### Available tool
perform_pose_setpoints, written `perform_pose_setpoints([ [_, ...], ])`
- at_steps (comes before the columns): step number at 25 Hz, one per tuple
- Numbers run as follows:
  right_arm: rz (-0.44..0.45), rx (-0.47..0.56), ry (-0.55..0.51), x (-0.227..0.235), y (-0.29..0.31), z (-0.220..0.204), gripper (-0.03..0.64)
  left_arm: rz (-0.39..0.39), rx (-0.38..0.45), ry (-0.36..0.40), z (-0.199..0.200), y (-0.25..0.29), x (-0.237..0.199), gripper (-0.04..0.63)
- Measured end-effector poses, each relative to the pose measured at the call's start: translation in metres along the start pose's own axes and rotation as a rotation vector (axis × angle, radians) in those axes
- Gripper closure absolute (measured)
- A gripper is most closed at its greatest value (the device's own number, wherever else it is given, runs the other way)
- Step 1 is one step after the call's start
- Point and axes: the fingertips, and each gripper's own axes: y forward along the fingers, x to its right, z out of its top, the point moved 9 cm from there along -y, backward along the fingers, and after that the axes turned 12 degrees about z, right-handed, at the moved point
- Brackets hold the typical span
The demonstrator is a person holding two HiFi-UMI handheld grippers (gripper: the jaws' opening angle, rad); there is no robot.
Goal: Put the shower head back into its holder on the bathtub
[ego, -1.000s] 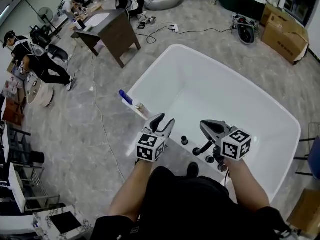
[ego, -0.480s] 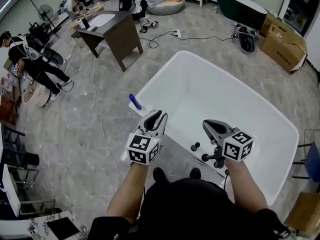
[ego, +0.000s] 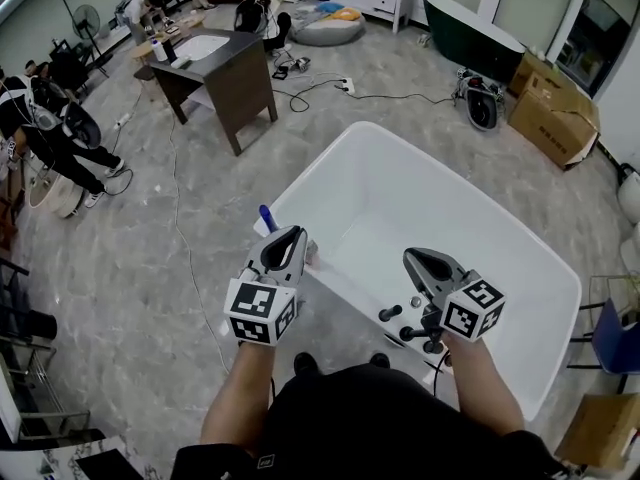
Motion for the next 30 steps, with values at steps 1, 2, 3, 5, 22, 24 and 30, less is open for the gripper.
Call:
perform_pose_setpoints([
  [1,-0.007,0.004,-0.013,-0.001,0.002,0.005,0.600,0.006,0.000,-0.018,0.004,0.000,-0.007,0.563],
  [2,-0.015,0.009,-0.026,-0.003,0.003,0.010,0.600,0.006,0.001,-0.037,0.007,0.002,-0.013,0.568],
  [3,-0.023,0.016,-0.040,-0.003,0.005,0.014,0.600,0.001,0.003,-0.053,0.009,0.004,-0.017,0.569],
  [5,-0.034,0.041,-0.065,-0.004,0.004,0.023,0.600,-0.018,0.015,-0.059,0.015,0.010,-0.019,0.572],
  [22,-0.119,0.262,-0.143,0.025,-0.039,0.060,0.601,-0.029,0.065,0.010,0.048,0.048,0.012,0.580],
  [24,-0.128,0.271,-0.140,0.026,-0.044,0.060,0.601,-0.031,0.071,0.012,0.051,0.049,0.012,0.580],
  [30,-0.122,0.253,-0.206,0.017,-0.046,0.067,0.601,-0.045,0.089,0.019,0.058,0.050,0.012,0.580],
])
